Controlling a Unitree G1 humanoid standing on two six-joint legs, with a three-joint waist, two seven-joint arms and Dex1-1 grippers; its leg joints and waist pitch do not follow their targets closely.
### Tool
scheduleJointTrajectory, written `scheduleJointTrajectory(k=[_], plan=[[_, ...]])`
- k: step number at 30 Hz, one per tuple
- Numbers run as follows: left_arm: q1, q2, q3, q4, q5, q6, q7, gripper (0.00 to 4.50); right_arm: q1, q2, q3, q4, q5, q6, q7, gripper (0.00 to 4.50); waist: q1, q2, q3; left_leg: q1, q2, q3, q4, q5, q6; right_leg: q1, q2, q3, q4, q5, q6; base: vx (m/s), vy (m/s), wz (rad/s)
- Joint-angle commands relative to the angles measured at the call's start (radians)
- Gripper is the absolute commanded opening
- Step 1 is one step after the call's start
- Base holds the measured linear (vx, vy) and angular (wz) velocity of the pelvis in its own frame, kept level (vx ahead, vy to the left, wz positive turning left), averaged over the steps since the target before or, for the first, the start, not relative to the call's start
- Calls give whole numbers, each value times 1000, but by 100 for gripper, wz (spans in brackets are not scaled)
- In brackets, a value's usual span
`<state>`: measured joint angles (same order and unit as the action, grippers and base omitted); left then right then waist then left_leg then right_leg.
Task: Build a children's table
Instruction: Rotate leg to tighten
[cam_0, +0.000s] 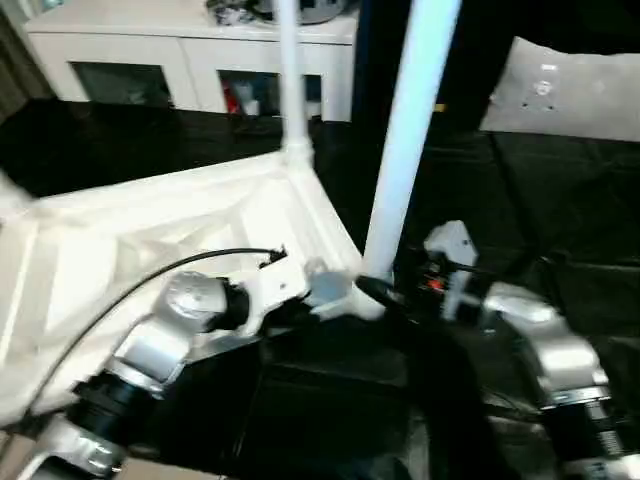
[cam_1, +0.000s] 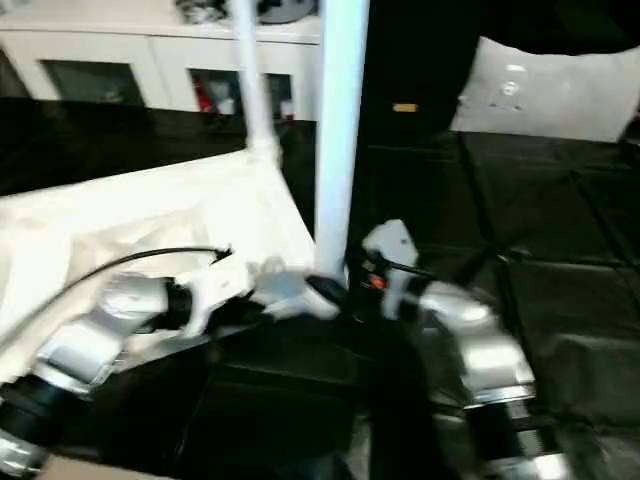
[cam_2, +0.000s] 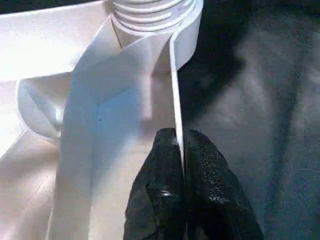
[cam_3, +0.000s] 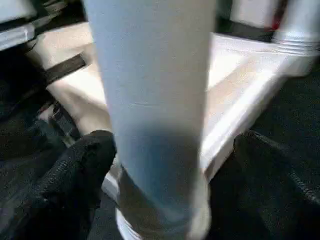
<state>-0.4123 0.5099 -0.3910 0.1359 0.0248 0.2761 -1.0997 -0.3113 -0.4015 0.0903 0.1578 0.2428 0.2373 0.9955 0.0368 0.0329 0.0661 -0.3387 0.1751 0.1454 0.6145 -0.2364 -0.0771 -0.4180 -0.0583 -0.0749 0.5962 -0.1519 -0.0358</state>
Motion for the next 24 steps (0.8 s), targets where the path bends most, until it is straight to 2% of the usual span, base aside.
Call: scheduleJointTrajectory(k=[1, 2, 5, 7, 8, 10, 12, 13, 14, 17, 20, 22, 23, 24], plan=[[-38, 20, -35, 5, 16, -80, -73, 0, -9, -26, 28, -16, 10, -15, 78, 442, 2, -6, -73, -10, 36, 2, -66, -70, 114, 67, -71, 49, -77, -335, -175, 0, 0, 0], [-49, 32, -45, 23, 15, -113, -103, 0, -14, -51, 45, -4, -1, -32, 113, 442, 8, -7, -74, -8, 37, 3, -66, -69, 109, 67, -71, 49, -76, -330, -179, 0, 0, 0], [-62, 39, -51, 41, 13, -141, -125, 0, -21, -70, 59, 8, -12, -51, 138, 442, 13, -7, -76, -13, 39, 2, -68, -49, 101, 71, -73, 50, -68, -297, -186, 0, 0, 0], [-68, 42, -53, 50, 12, -157, -134, 0, -22, -78, 65, 11, -14, -53, 151, 442, 15, -11, -73, -13, 37, 3, -68, -45, 101, 70, -72, 51, -67, -289, -188, 0, 0, 0], [-81, 48, -62, 70, 23, -182, -145, 0, -26, -89, 86, 19, -37, -71, 161, 442, 17, -13, -70, -14, 38, 3, -68, -46, 103, 68, -72, 51, -69, -293, -188, 0, 0, 0], [-90, 52, -69, 90, 33, -200, -152, 0, -27, -94, 106, 20, -25, -37, 198, 442, 17, -14, -71, -15, 36, 3, -68, -45, 103, 72, -72, 51, -68, -293, -184, 0, 0, 0], [-91, 55, -70, 96, 34, -209, -154, 0, -27, -89, 110, 22, -31, -47, 193, 442, 17, -15, -69, -17, 37, 3, -68, -49, 102, 73, -74, 50, -69, -309, -179, 0, 0, 0], [-89, 56, -69, 95, 32, -211, -155, 0, -27, -84, 107, 21, -25, -41, 191, 427, 17, -15, -69, -16, 37, 3, -68, -50, 100, 71, -74, 50, -71, -317, -177, 0, 0, 0], [-85, 58, -65, 91, 29, -213, -157, 0, -28, -72, 102, 20, -6, -28, 191, 408, 16, -21, -68, -16, 38, 3, -70, -55, 97, 70, -74, 50, -72, -335, -170, 0, 0, 0], [-80, 60, -62, 85, 25, -212, -160, 0, -26, -67, 101, 16, 12, -13, 199, 405, 16, -19, -68, -16, 39, 2, -70, -47, 95, 69, -74, 50, -71, -330, -168, 0, 0, 0], [-67, 68, -60, 78, 16, -220, -168, 0, -21, -70, 111, 8, 30, 1, 224, 366, 16, -16, -65, -16, 39, 2, -71, -57, 94, 68, -74, 50, -71, -328, -172, 0, 0, 0], [-62, 69, -60, 76, 14, -220, -169, 0, -20, -71, 112, 8, 37, 10, 233, 355, 15, -19, -65, -17, 39, 2, -71, -57, 95, 70, -74, 51, -72, -326, -173, 0, 0, 0], [-57, 71, -59, 73, 13, -220, -169, 0, -17, -73, 114, 6, 40, 14, 237, 330, 15, -18, -63, -16, 39, 2, -72, -62, 94, 68, -74, 50, -73, -337, -171, 0, 0, 0], [-53, 73, -59, 69, 13, -220, -169, 0, -14, -74, 114, 3, 41, 17, 239, 330, 15, -18, -63, -16, 39, 2, -72, -63, 93, 68, -74, 50, -74, -341, -170, 0, 0, 0]])
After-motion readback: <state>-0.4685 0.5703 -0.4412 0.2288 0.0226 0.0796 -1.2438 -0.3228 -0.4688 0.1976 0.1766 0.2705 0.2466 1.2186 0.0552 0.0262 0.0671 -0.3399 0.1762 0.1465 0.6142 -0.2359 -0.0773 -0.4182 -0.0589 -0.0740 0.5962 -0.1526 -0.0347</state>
